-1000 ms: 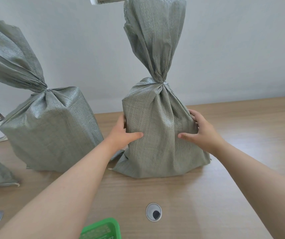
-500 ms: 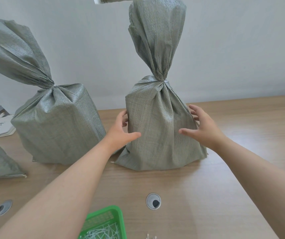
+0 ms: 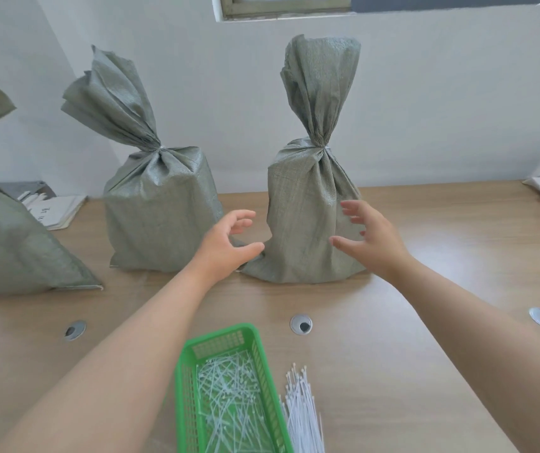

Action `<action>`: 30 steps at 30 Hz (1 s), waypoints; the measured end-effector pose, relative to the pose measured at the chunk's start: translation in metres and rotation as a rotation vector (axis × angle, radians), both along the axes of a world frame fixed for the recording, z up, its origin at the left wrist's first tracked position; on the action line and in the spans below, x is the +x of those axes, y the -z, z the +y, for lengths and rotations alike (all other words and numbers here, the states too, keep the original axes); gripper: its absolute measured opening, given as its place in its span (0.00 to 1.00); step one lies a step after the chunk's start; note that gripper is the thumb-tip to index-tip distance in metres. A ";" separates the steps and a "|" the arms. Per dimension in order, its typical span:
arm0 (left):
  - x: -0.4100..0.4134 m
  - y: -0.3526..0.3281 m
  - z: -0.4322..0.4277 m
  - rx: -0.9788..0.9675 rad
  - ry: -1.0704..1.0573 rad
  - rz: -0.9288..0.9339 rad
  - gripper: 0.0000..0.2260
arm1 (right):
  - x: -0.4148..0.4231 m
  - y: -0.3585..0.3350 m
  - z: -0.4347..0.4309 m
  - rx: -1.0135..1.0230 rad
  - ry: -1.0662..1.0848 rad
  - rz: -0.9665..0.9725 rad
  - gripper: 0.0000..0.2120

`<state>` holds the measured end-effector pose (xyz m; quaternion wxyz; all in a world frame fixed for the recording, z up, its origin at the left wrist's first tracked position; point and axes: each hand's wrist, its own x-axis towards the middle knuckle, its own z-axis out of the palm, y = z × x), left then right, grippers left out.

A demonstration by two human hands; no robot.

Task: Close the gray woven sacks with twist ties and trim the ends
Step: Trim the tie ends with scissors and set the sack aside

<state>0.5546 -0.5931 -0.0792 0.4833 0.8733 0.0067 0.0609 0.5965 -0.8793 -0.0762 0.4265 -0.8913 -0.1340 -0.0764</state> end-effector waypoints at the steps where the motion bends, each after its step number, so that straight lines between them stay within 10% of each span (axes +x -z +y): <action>1: -0.013 -0.003 0.004 0.002 0.007 -0.007 0.24 | -0.013 -0.004 0.004 -0.001 -0.010 0.001 0.30; 30: -0.325 0.024 0.158 0.005 -0.161 0.065 0.22 | -0.276 0.026 0.207 -0.191 -0.390 0.147 0.22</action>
